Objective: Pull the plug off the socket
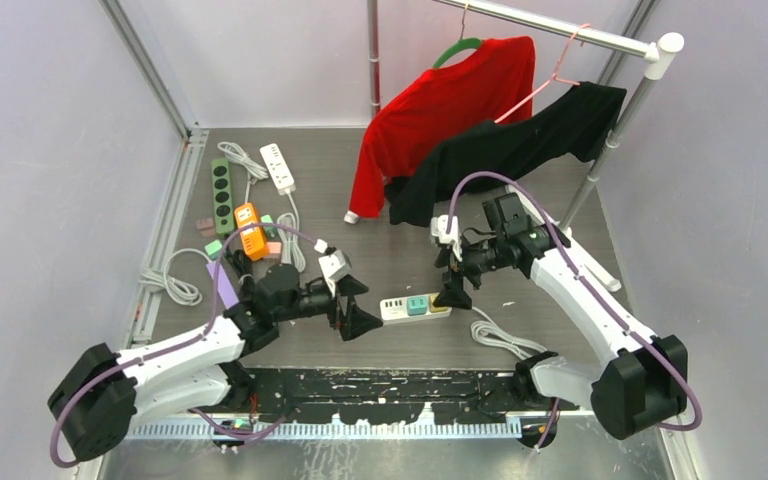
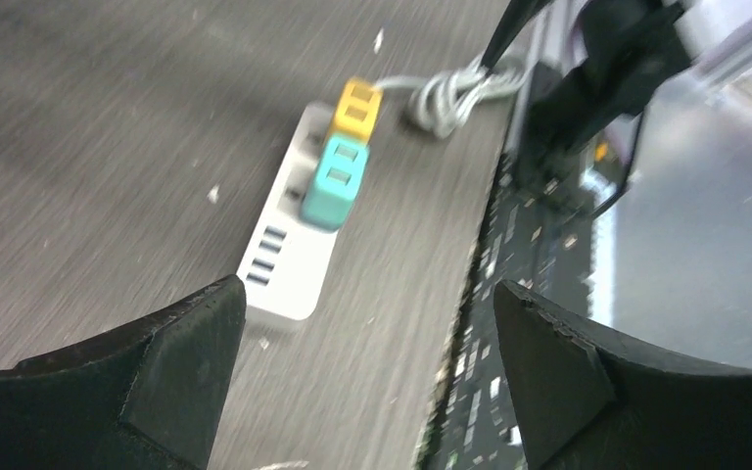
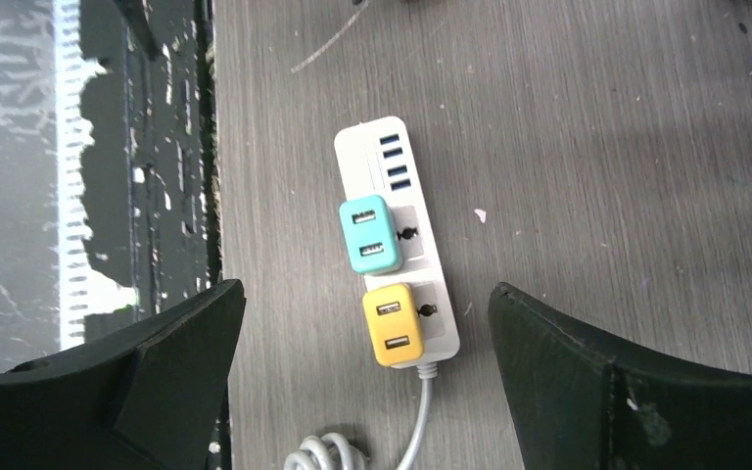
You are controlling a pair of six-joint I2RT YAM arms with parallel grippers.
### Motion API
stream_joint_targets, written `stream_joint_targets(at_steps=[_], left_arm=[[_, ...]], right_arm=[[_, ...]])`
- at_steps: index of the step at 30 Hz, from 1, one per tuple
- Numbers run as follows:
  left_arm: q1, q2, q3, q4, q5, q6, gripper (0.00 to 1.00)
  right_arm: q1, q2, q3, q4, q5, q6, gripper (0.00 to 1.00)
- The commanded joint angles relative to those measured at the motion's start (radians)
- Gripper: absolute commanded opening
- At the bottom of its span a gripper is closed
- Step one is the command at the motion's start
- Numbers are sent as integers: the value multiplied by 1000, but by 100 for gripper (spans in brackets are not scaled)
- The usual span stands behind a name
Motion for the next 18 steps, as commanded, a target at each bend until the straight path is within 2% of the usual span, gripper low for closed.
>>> stream_joint_targets(at_steps=[1,5,7,11,18], left_arm=[[-9,51,-45,130,-38,198,96],[-74,113,-69,193,-63,281,96],[-126,146,-60,194,-107,345,96],[-185,228,-29,191,-220,451,97],[-187,426,12,306,-200,506,93]], right_arm=[[22,-3,-61,31,50,-147,100],[42,-3,-117,-75,64,-427,100],[44,0,-123,-98,41,-487,100],[55,10,-124,-29,55,-417,100],[130,37,-141,107,130,-289,100]])
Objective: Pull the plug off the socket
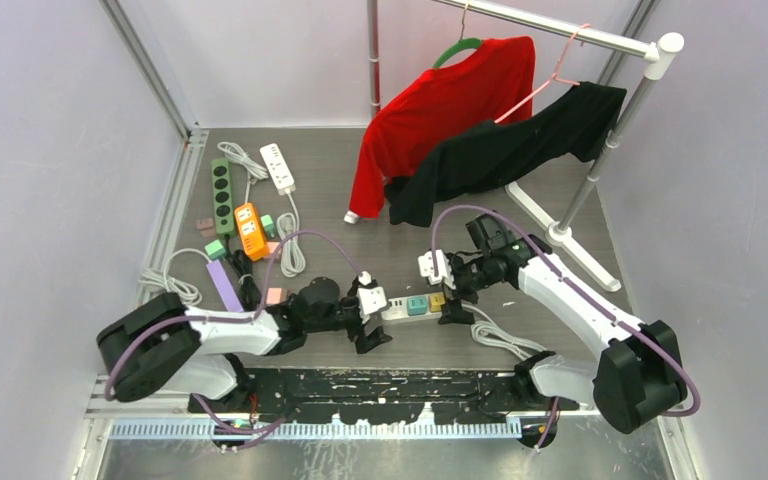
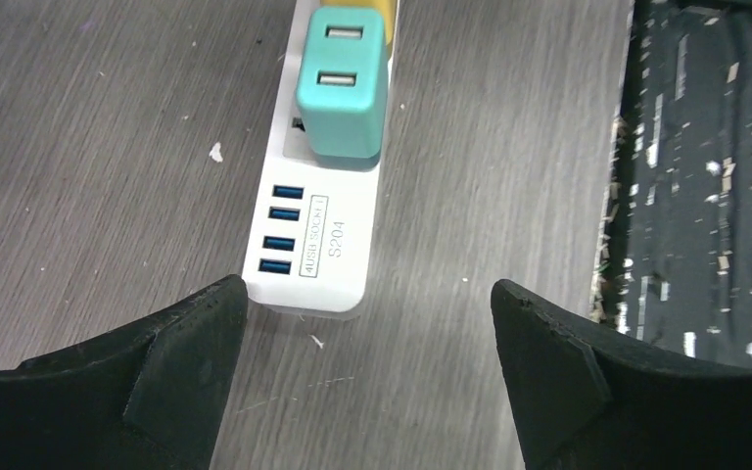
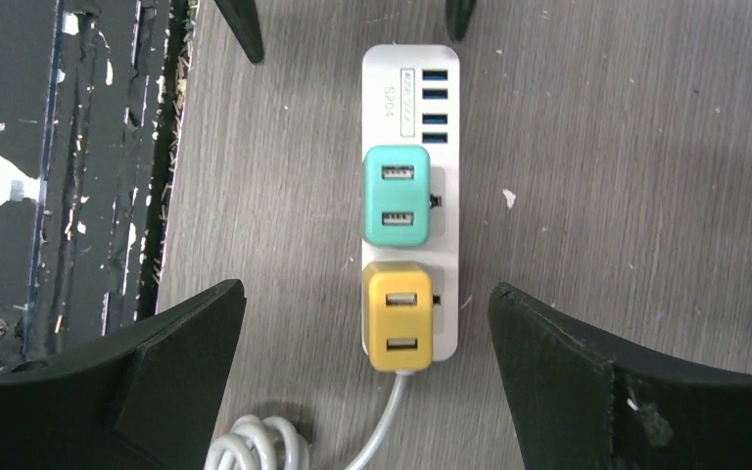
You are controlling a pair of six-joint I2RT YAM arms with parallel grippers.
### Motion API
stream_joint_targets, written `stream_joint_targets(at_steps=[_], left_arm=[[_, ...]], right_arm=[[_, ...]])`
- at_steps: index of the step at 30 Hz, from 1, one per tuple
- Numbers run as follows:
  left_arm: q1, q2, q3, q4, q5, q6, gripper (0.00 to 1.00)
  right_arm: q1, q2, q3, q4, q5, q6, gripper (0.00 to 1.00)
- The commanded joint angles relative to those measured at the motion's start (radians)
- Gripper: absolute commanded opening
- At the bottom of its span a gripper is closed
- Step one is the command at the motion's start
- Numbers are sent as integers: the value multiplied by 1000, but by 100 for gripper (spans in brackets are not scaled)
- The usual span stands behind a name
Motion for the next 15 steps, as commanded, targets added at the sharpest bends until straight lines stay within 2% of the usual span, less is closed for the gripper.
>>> stream_joint_targets(at_steps=[1,10,15], left_arm=[[-2,92,55,151,-20,71,92],[-2,220,58,316,-55,32,89],[-3,215,17,397,-111,-42,100]], right_arm=[[66,22,-4,108,36,72,100],[105,47,24,106,49,132,100],[103,66,72,17,54,113,100]])
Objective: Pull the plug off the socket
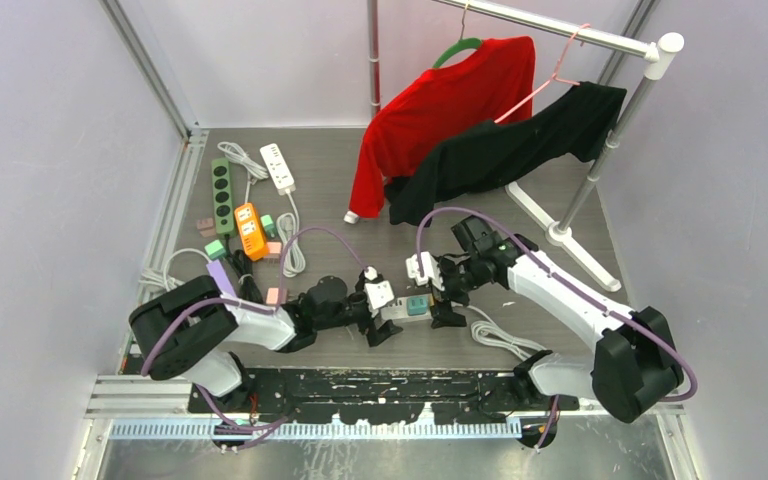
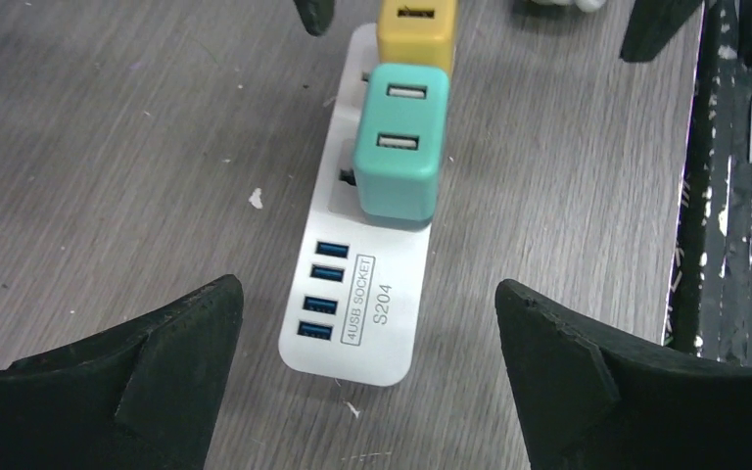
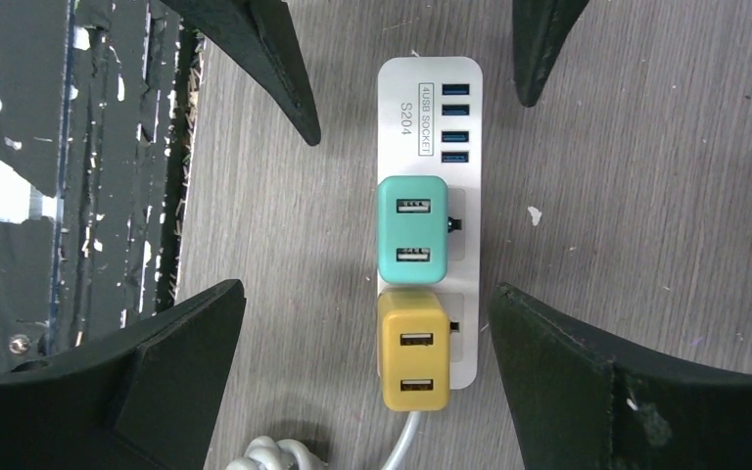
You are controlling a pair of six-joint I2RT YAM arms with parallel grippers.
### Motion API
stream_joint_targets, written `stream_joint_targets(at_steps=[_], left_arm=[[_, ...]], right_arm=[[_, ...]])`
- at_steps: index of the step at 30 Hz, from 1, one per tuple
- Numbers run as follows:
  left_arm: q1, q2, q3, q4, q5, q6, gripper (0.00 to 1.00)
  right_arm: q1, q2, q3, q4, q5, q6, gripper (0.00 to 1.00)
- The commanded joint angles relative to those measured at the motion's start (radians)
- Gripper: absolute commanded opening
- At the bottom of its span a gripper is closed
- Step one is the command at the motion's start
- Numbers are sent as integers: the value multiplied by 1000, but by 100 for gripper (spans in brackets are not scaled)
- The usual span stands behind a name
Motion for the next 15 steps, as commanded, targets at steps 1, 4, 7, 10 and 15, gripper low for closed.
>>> stream_joint_targets(at_steps=[1,4,7,10,15], left_arm=[[-3,-17,-31,188,-68,-71,99],[-2,-26,-41,215,-58,-100,99],[-2,-18,-32,205,-10,-88,99],[-2,-15,-23,197,24,-51,94],[-2,-22,30,96,61,-1,86]], right_arm=[[-4,13,81,-80,-2,-15,100],[-23,8,93,-121,-14,-51,100],[-30,9,73,-124,-37,-91,99],[-33,21,49,-126,-2,-151,95],[-39,20,13,-110,66,-202,87]])
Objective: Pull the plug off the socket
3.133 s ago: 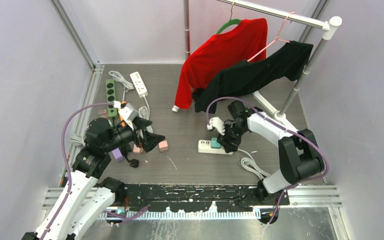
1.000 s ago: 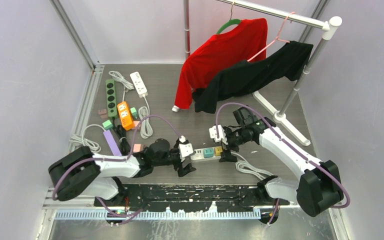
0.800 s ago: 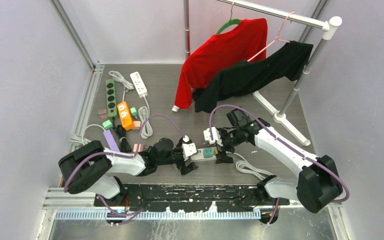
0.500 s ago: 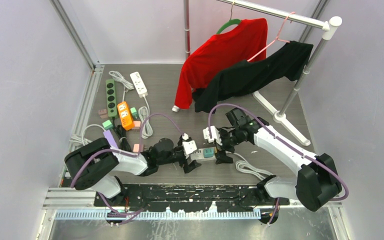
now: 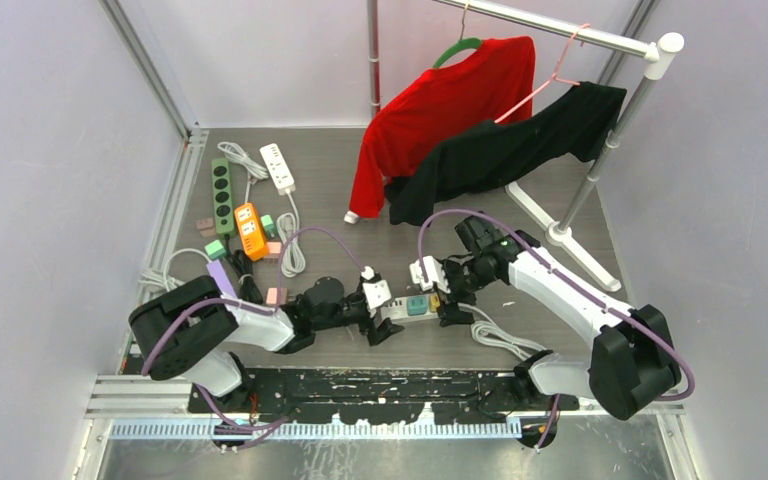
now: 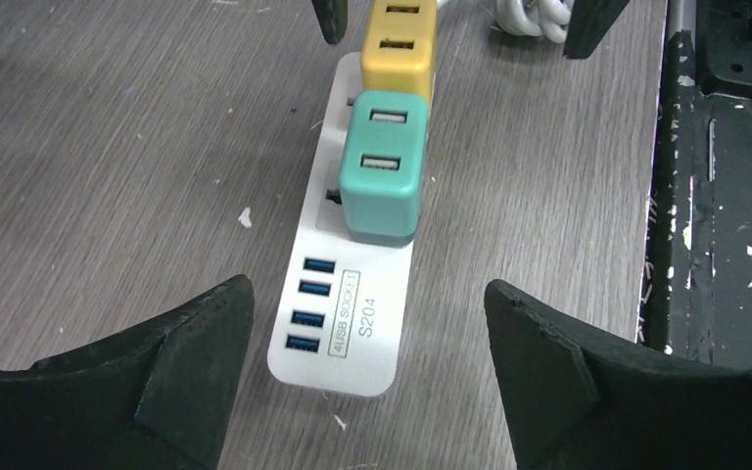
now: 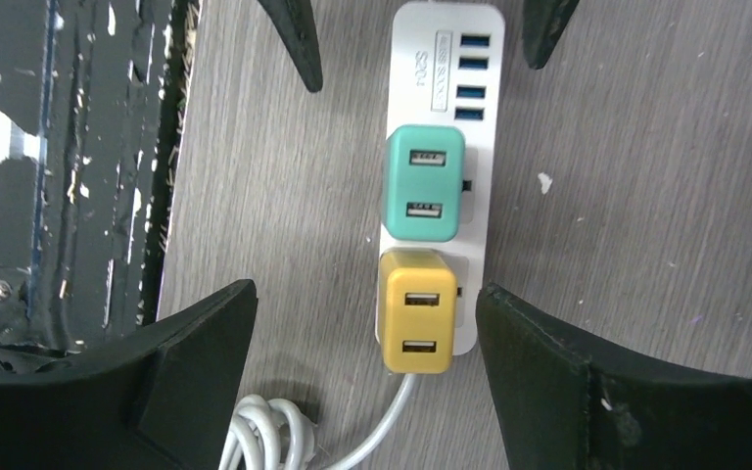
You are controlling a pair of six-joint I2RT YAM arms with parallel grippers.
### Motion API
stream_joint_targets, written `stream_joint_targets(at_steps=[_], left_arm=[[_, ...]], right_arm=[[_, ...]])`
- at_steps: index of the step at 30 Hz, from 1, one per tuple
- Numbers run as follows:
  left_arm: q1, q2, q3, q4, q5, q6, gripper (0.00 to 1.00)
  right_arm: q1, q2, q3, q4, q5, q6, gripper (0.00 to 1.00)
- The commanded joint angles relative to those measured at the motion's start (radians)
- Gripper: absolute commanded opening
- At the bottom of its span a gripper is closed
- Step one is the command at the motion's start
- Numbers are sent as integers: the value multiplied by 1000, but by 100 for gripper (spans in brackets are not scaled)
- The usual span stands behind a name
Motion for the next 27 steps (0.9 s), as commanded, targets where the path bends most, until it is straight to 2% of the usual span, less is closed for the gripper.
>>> stream_joint_targets(at_steps=[1,5,7,18,27], left_arm=[[-2,-19,72,-27,46,64,84],[-2,18,99,-36,48,83,79],[-3,39,114,-34,46,91,79],[2,122,158,-27,90,123,80],[4,183,172,35,106,87,74]], right_arm=[[-7,-2,-30,9,52,-77,84],[-7,15,-39,40,78,-65,65],[-7,22,-40,66,99,-40,60],[-7,36,-62,108,108,-32,48],[-4,33,-63,72,56,-79,42]])
